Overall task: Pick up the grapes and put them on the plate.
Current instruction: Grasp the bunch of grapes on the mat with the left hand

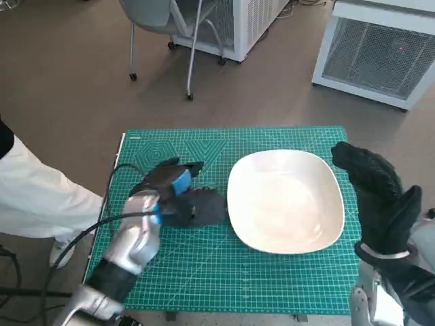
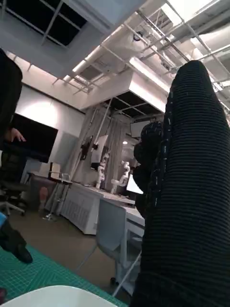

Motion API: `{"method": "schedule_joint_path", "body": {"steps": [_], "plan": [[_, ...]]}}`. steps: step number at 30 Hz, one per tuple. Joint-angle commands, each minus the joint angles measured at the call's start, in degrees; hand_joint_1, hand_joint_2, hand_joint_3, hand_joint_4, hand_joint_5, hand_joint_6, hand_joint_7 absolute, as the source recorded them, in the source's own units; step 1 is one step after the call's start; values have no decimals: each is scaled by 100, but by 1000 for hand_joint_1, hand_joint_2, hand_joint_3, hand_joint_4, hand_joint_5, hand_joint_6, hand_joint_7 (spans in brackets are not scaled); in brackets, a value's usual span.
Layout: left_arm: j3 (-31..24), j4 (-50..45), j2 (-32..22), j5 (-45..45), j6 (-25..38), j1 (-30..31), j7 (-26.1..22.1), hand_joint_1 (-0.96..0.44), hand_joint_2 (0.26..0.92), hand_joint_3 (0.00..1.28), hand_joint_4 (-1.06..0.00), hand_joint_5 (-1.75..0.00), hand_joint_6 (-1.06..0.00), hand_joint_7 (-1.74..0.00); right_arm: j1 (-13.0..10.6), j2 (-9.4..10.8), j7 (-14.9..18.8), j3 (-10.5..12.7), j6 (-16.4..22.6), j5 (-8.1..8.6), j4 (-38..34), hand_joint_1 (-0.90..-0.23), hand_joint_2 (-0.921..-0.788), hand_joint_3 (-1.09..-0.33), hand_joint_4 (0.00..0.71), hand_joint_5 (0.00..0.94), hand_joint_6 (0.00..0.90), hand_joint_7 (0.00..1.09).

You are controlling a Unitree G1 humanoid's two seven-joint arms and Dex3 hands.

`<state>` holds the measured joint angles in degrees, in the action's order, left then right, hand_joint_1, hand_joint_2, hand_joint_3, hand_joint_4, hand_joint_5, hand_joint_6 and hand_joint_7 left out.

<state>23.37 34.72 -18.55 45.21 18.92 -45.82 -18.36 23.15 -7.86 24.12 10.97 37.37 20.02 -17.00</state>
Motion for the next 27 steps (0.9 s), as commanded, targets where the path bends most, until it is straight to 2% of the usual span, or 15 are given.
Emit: {"method": "schedule_joint_path", "body": {"steps": [1,6,10,16,25,26,27], "plan": [[128,465,137,-84,-126,-222,150,-264,730,5,-158,-2,-353,-6,-80,6,37,-13,-25,-10,-90,-469,-921,-553,635,0,276,638],[178,701,175,-161,-210,-301,217,-256,733,5,-159,-1,-356,-5,-87,10,37,-18,-26,-7,-84,-470,-921,-553,635,0,274,641],[211,1326,291,-301,-463,-424,270,-204,743,8,-172,-6,-379,-14,-122,12,54,-18,-46,25,-58,-469,-921,-554,635,0,273,645],[245,1994,356,-423,-689,-646,346,-131,758,11,-243,-26,-428,-27,-129,2,88,5,-58,67,-91,-470,-921,-554,634,0,276,650],[330,2305,353,-486,-862,-767,482,-93,778,11,-456,-75,-496,-30,-151,65,53,-27,-87,44,-43,-469,-921,-557,633,1,273,656],[341,2328,354,-493,-873,-775,500,-88,780,11,-488,-89,-502,-31,-154,70,47,-31,-92,39,-33,-469,-921,-557,633,1,273,657],[352,2353,356,-498,-884,-783,523,-78,783,12,-494,-176,-511,-28,-155,73,42,-33,-97,36,-27,-469,-921,-557,633,0,272,658]]}}
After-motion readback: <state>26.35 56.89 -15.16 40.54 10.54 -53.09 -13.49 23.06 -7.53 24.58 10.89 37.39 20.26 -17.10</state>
